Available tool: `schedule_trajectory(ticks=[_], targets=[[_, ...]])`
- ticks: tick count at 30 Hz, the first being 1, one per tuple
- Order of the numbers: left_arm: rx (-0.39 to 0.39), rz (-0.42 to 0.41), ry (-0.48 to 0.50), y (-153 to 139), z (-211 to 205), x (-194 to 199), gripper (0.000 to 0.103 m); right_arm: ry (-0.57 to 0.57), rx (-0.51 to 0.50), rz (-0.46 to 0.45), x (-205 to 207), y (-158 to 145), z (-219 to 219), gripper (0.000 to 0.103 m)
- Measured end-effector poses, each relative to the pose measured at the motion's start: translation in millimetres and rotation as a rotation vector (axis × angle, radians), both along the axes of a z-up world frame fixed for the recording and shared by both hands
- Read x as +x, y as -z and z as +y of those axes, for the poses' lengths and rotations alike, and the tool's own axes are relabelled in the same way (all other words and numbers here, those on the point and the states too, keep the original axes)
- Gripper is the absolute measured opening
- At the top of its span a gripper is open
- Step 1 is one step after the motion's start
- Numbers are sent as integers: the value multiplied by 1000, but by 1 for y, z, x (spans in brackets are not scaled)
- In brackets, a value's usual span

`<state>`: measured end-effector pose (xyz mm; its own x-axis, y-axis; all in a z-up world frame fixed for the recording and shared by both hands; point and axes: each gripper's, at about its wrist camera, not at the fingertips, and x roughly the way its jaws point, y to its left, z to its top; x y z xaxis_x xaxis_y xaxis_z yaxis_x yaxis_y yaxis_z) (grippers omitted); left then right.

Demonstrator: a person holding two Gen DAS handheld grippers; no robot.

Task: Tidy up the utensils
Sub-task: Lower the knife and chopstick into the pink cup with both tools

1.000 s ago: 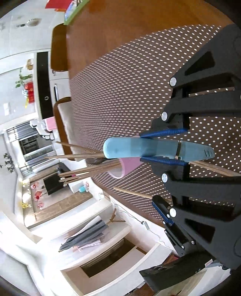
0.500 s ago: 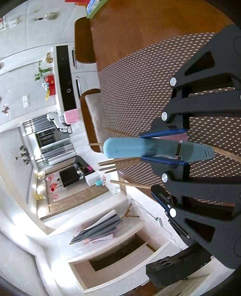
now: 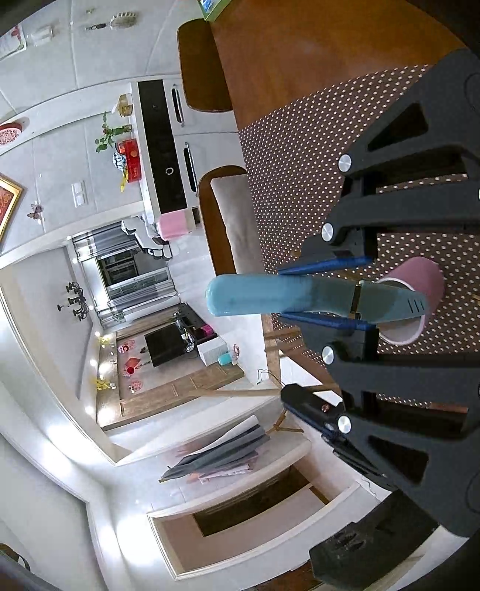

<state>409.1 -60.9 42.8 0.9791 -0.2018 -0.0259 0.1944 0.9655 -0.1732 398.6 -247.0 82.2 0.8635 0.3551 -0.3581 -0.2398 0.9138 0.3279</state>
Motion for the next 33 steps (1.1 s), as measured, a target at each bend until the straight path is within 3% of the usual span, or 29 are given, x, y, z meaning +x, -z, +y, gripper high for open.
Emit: schedule_trajectory(ticks=[4, 8, 17, 28, 33], targets=[[8, -63, -42, 5, -3, 14, 6, -11, -15, 3, 17, 11, 5, 21], [7, -77, -49, 13, -3, 28, 6, -22, -14, 25, 29, 24, 7, 21], [43, 28, -80, 41, 2, 52, 6, -67, -21, 102, 42, 48, 20, 21], [152, 137, -76, 71, 16, 34, 7, -114, -108, 190, 28, 76, 42, 21], [183, 197, -91, 82, 29, 16, 21, -156, -117, 195, 10, 78, 44, 22]])
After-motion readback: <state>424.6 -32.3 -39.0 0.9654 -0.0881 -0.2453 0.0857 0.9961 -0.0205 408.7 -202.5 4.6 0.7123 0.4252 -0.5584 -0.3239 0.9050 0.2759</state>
